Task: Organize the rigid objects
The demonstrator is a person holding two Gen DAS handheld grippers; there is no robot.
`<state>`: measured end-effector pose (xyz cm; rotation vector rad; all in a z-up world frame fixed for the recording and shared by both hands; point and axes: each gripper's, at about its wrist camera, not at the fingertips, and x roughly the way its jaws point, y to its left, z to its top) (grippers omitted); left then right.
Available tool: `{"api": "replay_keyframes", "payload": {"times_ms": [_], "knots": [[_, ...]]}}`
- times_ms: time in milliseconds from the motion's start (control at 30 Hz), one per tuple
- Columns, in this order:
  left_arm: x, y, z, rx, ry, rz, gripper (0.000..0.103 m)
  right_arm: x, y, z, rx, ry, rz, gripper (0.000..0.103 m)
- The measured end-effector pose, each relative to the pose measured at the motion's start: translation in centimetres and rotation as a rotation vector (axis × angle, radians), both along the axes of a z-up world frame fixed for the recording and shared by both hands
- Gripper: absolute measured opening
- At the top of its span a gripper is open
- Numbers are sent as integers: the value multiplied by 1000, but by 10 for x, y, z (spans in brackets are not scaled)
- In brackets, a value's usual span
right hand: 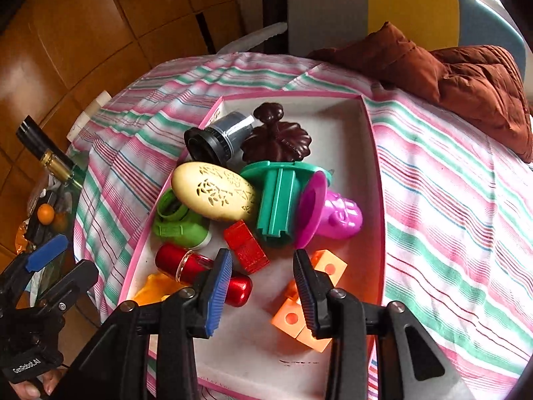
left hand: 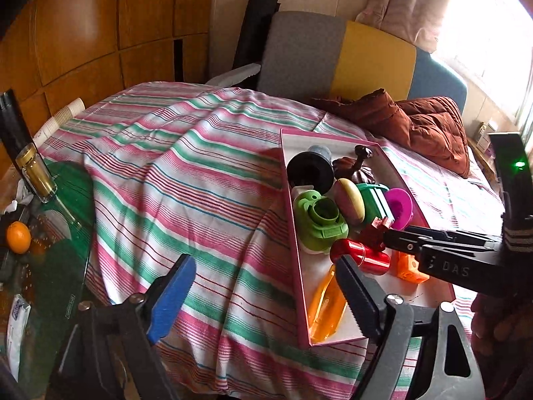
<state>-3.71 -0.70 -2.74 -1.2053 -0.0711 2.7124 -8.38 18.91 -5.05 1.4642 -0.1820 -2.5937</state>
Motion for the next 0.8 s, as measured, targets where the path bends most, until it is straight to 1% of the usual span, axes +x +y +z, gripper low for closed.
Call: {"api": "replay_keyframes", "payload": {"times_ms": [67,133,200,267,333,433,533,633,700,800], "knots": [[2,1,2,-1,9,0,94,6,0,5,10,29,-13,39],[4,1,5,0,20,-1,100,14,-1,12,26,63,-31,40],[8,2,8,-2,35,3,103,22,-1,18,43,96,-51,41],[11,5,11,-13,52,7,103,30,0,24,62,125,-76,41],[15,8,14,-41,67,17,103,39,1,29,81,149,-101,41],[21,13,17,-65,79,39,103,52,5,32,102,168,-142,41],[28,14,19,-59,100,52,103,63,6,32,119,171,-173,41],[37,17,22,-80,132,76,103,71,10,30,121,164,-210,41],[40,17,23,-83,136,90,103,78,11,28,120,166,-229,41],[42,15,25,-66,132,99,103,83,12,27,123,175,-249,41]]}}
